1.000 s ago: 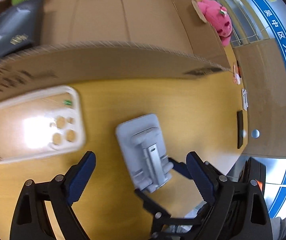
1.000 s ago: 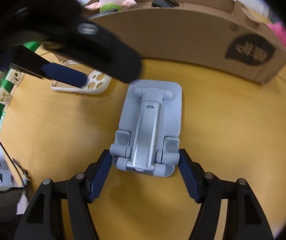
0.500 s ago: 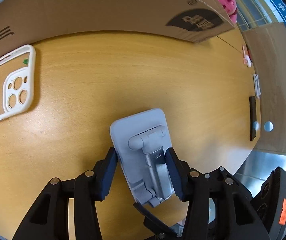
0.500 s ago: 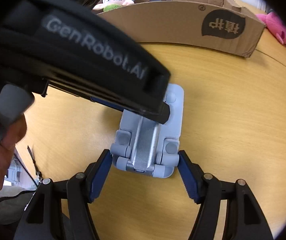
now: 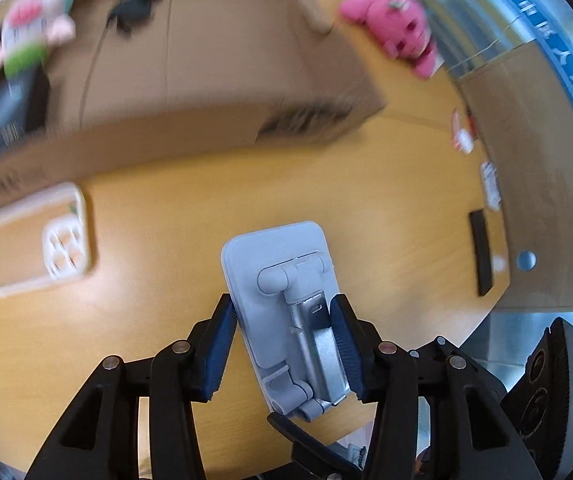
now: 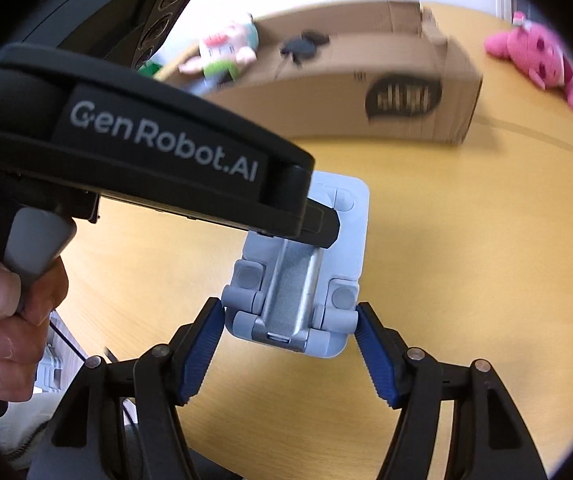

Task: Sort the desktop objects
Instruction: 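Lift the phone stand with both grippers and lower it into the box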

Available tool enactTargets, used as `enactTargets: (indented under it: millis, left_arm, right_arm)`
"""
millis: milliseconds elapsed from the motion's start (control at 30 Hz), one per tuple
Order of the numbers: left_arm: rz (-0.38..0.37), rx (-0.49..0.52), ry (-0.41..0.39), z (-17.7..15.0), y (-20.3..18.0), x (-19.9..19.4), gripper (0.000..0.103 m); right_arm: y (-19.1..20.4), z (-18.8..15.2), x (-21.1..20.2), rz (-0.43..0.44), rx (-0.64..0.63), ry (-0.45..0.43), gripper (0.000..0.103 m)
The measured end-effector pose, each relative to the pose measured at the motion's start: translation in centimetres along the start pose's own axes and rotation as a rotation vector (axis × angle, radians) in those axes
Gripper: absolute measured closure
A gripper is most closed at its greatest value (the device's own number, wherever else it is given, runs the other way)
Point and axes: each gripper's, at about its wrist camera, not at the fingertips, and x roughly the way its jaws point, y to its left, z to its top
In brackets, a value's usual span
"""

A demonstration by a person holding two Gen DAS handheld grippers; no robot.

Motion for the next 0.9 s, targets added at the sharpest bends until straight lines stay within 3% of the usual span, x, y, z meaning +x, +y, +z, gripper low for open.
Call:
enactTargets:
  millis: [267, 467, 667, 900]
  left_arm:
    - [-0.010, 0.110, -0.231, 6.2, -3.2, -10.1, 0.052]
    - [-0.039, 0.140, -0.340, 10.6, -2.6, -15.3, 0.052]
    - [-0.041, 0.152, -0.376, 15.3, -0.4, -17.3, 0.052]
    - [-0.049, 0.153, -0.361, 19.9, 2.0, -17.0, 0.052]
  right_arm:
    - [1.6, 9.4, -6.5, -0.036, -0.053, -0.186, 0.037]
    - [3.6, 15.9, -9.5, -0.051, -0.094, -0.298, 0.038]
    - [4.8, 19.2, -9.8, -0.052, -0.120, -0.335, 0.037]
    - [5.2, 23.8, -7.0, -0.056, -0.143, -0.321, 0.038]
